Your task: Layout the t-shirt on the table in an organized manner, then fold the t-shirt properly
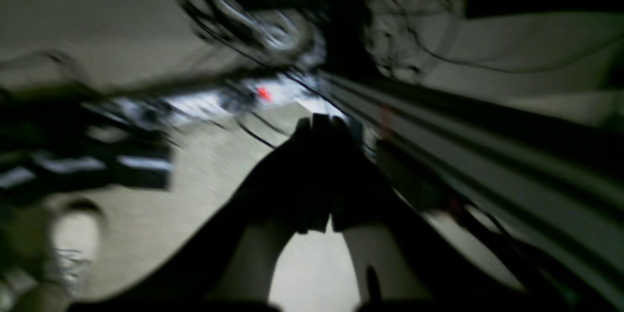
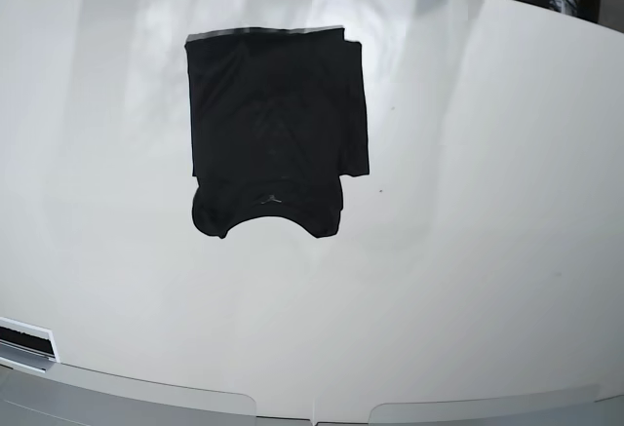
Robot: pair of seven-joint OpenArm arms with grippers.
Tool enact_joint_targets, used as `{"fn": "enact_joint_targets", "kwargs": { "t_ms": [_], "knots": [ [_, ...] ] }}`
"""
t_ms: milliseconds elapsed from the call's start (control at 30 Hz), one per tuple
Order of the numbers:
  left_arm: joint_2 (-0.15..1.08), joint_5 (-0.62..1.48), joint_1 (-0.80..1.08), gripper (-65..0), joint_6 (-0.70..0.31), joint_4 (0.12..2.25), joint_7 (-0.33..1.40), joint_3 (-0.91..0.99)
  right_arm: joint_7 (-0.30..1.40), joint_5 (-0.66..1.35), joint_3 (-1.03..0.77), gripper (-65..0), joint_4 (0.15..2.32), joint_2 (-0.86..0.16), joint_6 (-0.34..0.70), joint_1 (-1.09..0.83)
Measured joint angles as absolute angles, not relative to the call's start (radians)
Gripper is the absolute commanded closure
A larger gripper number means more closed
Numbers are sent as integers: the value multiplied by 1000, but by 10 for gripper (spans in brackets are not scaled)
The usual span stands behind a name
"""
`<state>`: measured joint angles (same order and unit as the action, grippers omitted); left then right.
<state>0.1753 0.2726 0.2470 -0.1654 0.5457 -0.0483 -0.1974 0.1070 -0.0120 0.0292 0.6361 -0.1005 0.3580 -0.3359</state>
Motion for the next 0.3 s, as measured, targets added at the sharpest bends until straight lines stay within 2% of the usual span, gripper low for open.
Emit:
{"fn": "enact_joint_targets", "kwargs": {
  "t_ms": [100,300],
  "knots": [
    [187,299,234,0,-158,524,-44,-303,76,-80,29,0,634,-74,324,-348],
    [185,301,201,0,-104,524,-62,-432,67,-83,30,0,635,-61,354,-344]
  ]
}}
